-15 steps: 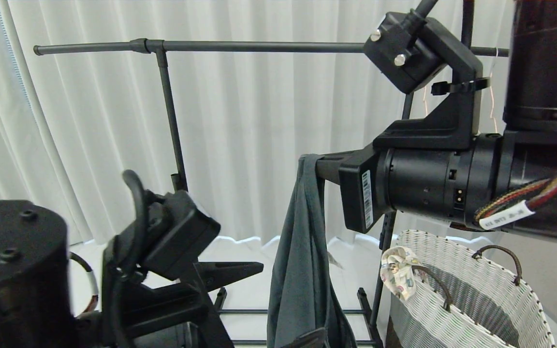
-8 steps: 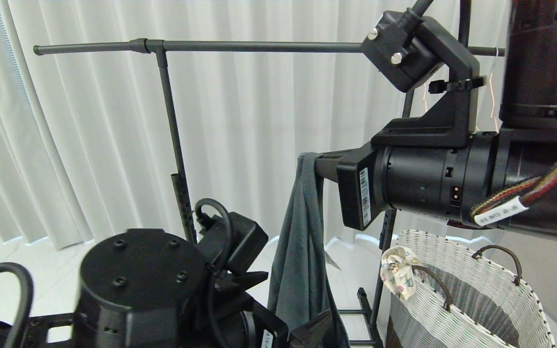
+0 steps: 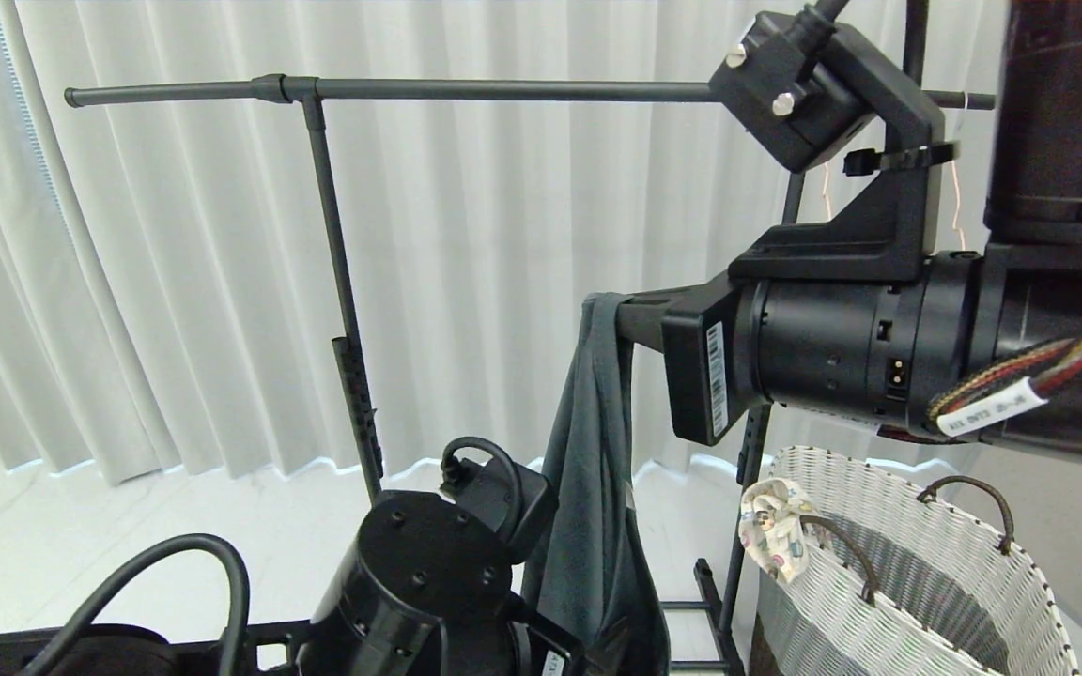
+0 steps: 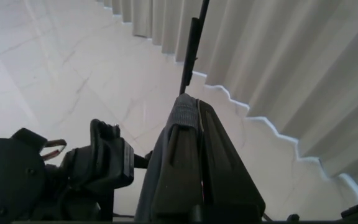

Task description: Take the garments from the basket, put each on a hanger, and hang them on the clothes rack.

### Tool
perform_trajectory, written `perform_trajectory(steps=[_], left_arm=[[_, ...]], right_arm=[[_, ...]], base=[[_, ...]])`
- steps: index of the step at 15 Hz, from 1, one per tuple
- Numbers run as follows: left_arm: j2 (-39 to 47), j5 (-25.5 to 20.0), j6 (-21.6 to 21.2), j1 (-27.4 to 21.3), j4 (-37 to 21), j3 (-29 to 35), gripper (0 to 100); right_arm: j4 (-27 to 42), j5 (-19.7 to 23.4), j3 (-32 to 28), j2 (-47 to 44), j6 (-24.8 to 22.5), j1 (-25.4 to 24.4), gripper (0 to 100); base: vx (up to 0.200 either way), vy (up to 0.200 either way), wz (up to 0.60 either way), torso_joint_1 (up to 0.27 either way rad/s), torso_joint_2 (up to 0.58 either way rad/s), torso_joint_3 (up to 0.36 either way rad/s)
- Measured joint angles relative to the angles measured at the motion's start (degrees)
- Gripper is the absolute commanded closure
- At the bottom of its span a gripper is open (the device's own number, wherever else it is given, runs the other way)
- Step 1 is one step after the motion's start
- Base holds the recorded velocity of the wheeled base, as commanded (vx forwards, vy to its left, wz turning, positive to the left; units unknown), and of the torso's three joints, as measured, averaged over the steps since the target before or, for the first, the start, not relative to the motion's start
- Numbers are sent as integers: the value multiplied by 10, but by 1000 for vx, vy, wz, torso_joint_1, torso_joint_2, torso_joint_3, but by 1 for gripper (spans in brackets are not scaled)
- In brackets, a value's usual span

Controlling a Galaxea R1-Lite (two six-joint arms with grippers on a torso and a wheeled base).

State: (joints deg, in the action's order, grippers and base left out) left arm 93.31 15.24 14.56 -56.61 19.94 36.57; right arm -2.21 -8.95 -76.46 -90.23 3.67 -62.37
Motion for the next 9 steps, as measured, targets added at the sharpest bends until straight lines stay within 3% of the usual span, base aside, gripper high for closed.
perform_trajectory(steps=[4, 9], left_arm=[[-6, 31, -3, 0, -1, -38, 0], [-89, 39, -30, 3, -3, -125, 0]], right_arm=[[55, -15, 3, 15, 0, 17, 100], [95, -19, 4, 51, -12, 77, 100]], base=[[0, 0, 0, 0, 0, 0], [0, 0, 0, 0, 0, 0]])
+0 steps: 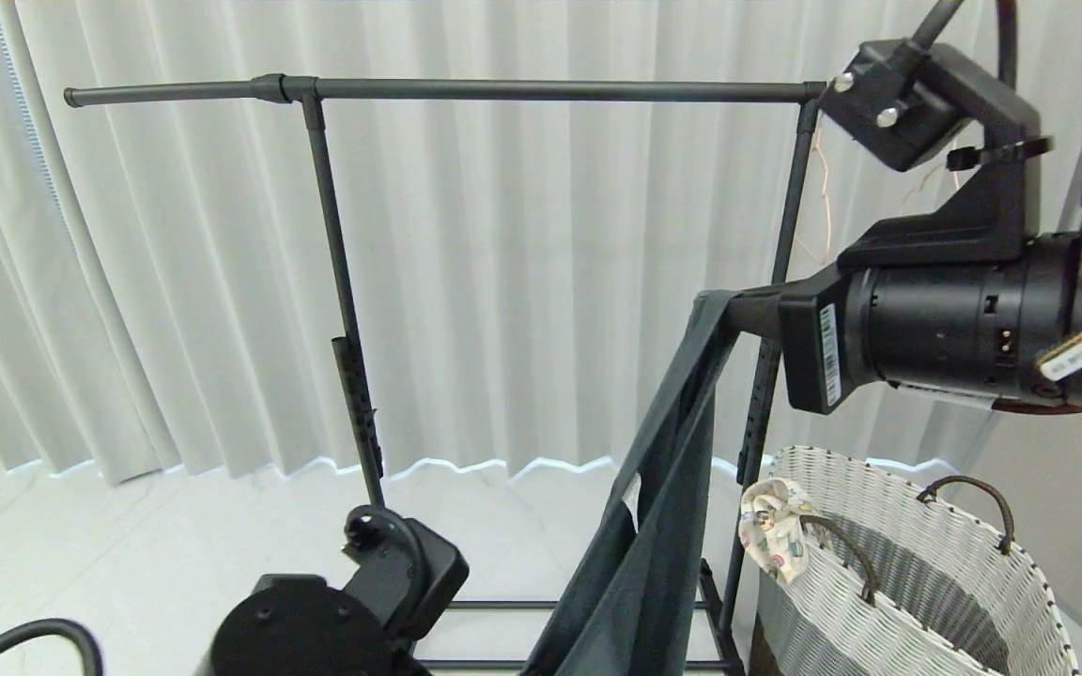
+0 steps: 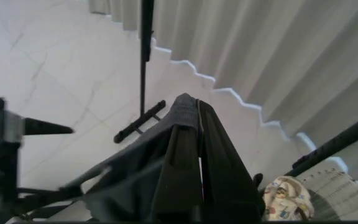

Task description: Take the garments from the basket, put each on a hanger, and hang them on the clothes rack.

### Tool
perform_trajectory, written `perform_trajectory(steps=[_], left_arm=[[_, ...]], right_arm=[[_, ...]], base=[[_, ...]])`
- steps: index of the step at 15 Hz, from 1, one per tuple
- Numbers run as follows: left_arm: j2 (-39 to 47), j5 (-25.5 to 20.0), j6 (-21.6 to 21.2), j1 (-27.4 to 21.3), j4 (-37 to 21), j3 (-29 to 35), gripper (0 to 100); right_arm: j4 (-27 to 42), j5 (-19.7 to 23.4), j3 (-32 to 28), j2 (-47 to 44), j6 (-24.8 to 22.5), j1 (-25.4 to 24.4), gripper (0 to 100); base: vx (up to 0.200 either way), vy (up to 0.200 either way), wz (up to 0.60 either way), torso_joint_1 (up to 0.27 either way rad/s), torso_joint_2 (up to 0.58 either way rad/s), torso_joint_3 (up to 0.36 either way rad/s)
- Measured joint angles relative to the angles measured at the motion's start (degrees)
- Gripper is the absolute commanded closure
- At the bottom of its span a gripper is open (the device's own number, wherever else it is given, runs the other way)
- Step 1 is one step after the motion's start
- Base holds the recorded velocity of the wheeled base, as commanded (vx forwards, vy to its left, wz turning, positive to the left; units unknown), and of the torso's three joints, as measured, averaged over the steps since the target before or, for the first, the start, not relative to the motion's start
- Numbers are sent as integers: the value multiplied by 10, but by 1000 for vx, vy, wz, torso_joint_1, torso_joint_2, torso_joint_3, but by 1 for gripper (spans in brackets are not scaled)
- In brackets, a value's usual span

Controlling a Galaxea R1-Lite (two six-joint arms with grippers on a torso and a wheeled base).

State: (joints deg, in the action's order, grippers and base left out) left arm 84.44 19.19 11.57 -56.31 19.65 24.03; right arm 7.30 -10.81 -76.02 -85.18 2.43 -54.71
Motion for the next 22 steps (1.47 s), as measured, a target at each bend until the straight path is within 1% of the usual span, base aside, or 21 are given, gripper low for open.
perform_trajectory(steps=[1, 3, 6, 7, 11, 14, 16, 18, 19, 21, 22], left_arm=[[-20, 0, -9, 4, 0, -18, 0], [-43, 0, -12, 15, 1, -32, 0], [-60, -1, -12, 41, 0, -33, 0], [-64, -1, -12, 49, 0, -32, 100], [-89, -2, -17, 58, 3, -17, 100], [-120, -6, -67, 72, 1, 12, 100], [-130, -12, -90, 94, -10, 68, 100], [-132, -15, -103, 120, -59, 157, 100], [-131, -16, -106, 131, -98, 208, 100], [-128, -28, -109, 146, -212, 337, 100], [-126, -36, -109, 150, -271, 405, 100]], right_arm=[[5, 0, 0, 8, -2, 5, 100], [14, 2, 0, 22, -2, 5, 100], [16, 2, 6, 42, -2, -18, 100], [16, 2, 9, 48, -2, -24, 100], [24, 1, 31, 75, -1, -30, 100], [49, 1, 47, 104, 0, -19, 100], [49, 0, 59, 124, -1, -8, 100], [48, 0, 62, 138, -2, 6, 100], [47, 0, 59, 144, -5, 17, 100], [46, 9, 35, 151, -20, 57, 100], [45, 25, 15, 153, -25, 78, 100]], base=[[0, 0, 0, 0, 0, 0], [0, 0, 0, 0, 0, 0], [0, 0, 0, 0, 0, 0], [0, 0, 0, 0, 0, 0], [0, 0, 0, 0, 0, 0], [0, 0, 0, 0, 0, 0], [0, 0, 0, 0, 0, 0], [0, 0, 0, 0, 0, 0], [0, 0, 0, 0, 0, 0], [0, 0, 0, 0, 0, 0], [0, 0, 0, 0, 0, 0]])
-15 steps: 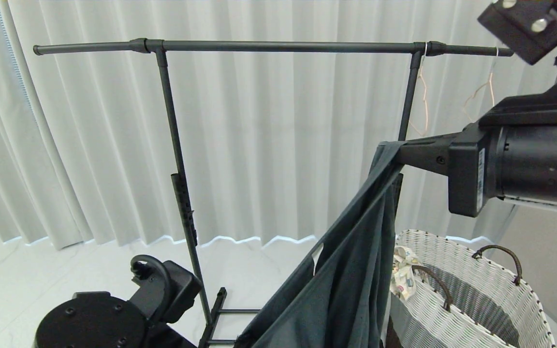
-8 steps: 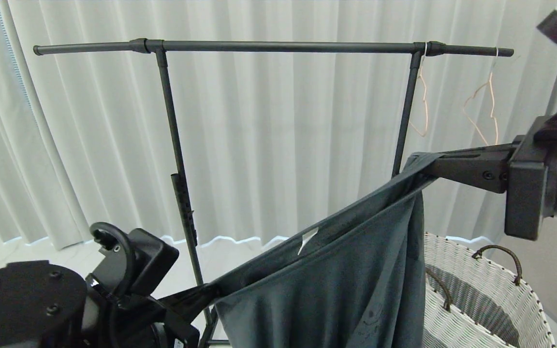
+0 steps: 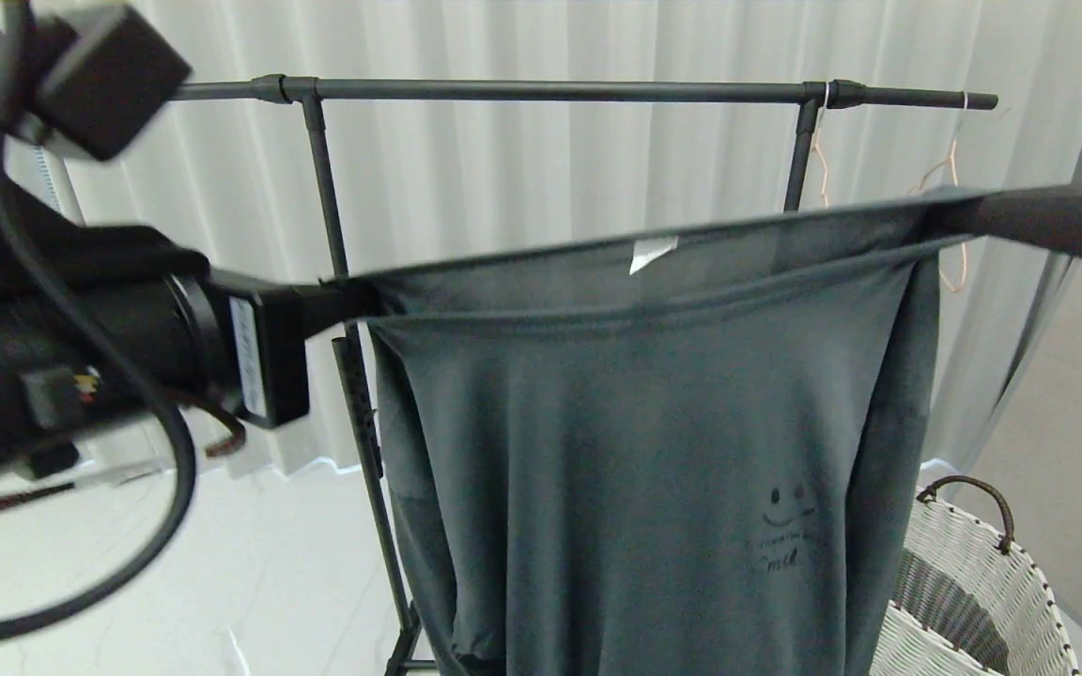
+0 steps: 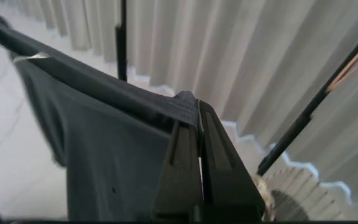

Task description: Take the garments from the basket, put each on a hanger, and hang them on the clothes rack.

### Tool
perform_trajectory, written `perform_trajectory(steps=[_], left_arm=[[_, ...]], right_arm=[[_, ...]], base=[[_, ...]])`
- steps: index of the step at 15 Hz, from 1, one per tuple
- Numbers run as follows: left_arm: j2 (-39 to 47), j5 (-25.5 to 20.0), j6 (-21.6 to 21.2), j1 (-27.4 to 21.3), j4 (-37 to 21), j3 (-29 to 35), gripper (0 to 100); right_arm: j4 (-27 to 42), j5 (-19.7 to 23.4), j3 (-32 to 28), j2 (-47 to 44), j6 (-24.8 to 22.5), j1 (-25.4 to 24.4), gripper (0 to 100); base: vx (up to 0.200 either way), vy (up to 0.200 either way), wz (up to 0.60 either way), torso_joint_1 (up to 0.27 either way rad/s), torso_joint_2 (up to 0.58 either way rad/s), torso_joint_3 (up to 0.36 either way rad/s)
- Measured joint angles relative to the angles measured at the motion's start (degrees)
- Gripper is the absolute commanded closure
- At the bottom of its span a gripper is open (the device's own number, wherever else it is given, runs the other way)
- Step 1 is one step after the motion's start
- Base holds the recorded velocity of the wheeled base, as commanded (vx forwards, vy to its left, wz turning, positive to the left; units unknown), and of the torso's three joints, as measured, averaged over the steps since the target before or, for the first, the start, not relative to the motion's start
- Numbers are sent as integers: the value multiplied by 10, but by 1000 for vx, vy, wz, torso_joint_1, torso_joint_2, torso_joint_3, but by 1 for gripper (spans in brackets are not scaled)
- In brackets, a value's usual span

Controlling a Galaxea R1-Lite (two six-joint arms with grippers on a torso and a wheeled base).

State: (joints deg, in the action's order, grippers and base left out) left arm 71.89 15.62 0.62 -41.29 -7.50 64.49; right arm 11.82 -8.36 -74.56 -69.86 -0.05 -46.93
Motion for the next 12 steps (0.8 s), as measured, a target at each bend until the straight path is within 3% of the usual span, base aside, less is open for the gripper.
perform_trajectory(steps=[4, 6, 8, 10, 12], left_arm=[[26, -19, -2, -1, -210, 264, 100], [46, -20, -3, -34, -259, 339, 100], [61, -20, -8, -59, -261, 359, 100], [79, -19, -43, -66, -206, 368, 100], [99, -19, -51, -67, -154, 370, 100]], right_arm=[[2, 38, -80, 1, -15, 64, 100], [27, 38, -96, 9, -19, 75, 100], [61, 50, -104, 21, -25, 75, 100], [117, 86, -117, 37, -27, 75, 100], [161, 124, -127, 55, -27, 75, 100]], base=[[0, 0, 0, 0, 0, 0], [0, 0, 0, 0, 0, 0], [0, 0, 0, 0, 0, 0], [0, 0, 0, 0, 0, 0], [0, 0, 0, 0, 0, 0]])
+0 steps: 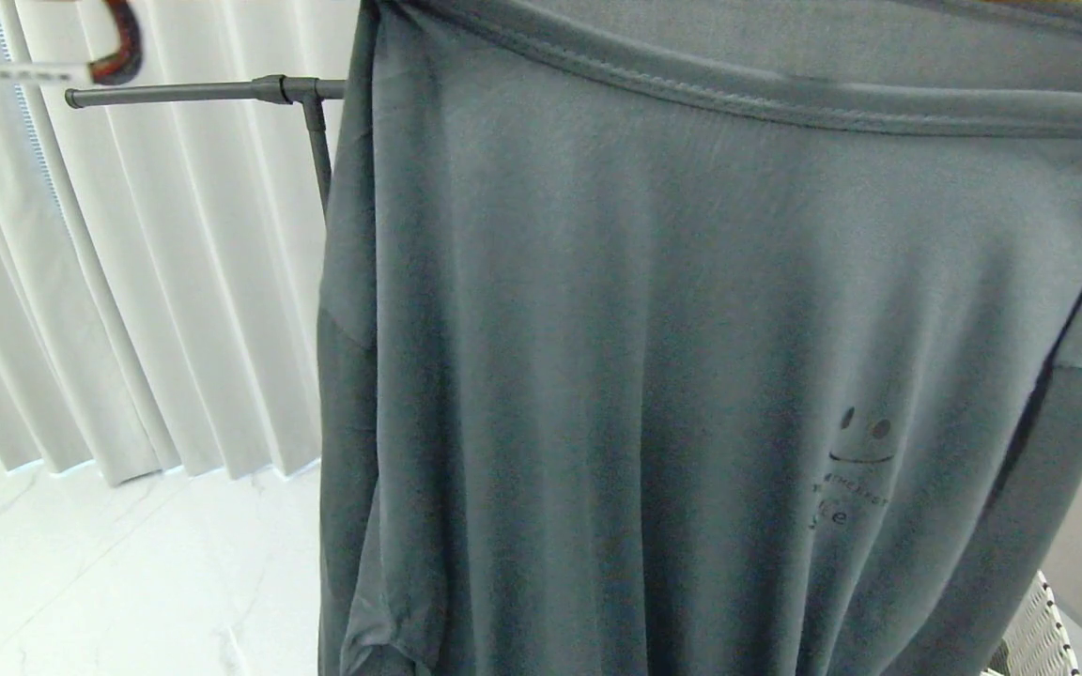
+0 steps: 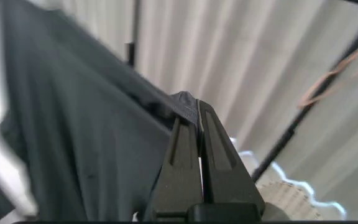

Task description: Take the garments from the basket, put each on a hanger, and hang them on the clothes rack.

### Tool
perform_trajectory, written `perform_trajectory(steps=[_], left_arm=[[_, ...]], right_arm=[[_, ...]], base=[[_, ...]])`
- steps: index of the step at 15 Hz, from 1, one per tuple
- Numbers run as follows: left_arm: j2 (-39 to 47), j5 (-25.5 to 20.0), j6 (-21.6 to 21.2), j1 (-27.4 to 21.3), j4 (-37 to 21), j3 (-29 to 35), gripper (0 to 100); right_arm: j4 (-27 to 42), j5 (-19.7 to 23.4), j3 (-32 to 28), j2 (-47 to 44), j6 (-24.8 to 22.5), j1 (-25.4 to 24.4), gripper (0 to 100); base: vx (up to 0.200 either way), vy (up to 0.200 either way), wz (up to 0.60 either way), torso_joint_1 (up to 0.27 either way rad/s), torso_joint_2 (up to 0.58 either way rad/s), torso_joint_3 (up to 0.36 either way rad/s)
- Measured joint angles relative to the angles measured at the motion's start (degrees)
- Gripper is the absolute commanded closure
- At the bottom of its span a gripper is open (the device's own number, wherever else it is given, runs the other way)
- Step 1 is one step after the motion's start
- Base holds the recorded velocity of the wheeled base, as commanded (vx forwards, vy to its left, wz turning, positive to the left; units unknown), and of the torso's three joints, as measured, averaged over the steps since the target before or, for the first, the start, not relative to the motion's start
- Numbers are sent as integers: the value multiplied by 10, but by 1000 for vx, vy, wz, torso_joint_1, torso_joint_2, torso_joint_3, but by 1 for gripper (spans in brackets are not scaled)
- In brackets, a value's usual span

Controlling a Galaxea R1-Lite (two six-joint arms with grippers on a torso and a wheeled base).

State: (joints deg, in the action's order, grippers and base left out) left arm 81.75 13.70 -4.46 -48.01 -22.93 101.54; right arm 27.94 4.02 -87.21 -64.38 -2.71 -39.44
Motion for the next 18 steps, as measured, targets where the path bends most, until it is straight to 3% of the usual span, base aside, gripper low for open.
perform_trajectory(steps=[3, 6, 9, 10, 12, 14, 18], left_arm=[[26, 0, -1, 1, 25, 1, 100], [36, -1, 0, 1, 26, -2, 100], [37, 0, 0, 1, -6, -10, 100], [33, 0, 2, 1, -57, -11, 100], [14, -1, 7, 0, -167, -12, 100], [-14, -2, 30, -7, -244, -13, 100], [-50, -2, 51, -48, -261, -14, 100]], right_arm=[[74, 82, -4, 38, 4, -23, 100], [88, 84, 3, 61, 8, -54, 100], [85, 38, 4, 62, 6, -57, 100], [78, -9, 4, 56, 4, -55, 100], [41, -52, 4, 33, 3, -52, 100], [-20, -59, 5, -4, 2, -51, 100], [-138, -59, -15, -86, -15, -52, 100]], base=[[0, 0, 0, 0, 0, 0], [0, 0, 0, 0, 0, 0], [0, 0, 0, 0, 0, 0], [0, 0, 0, 0, 0, 0], [0, 0, 0, 0, 0, 0], [0, 0, 0, 0, 0, 0], [0, 0, 0, 0, 0, 0]])
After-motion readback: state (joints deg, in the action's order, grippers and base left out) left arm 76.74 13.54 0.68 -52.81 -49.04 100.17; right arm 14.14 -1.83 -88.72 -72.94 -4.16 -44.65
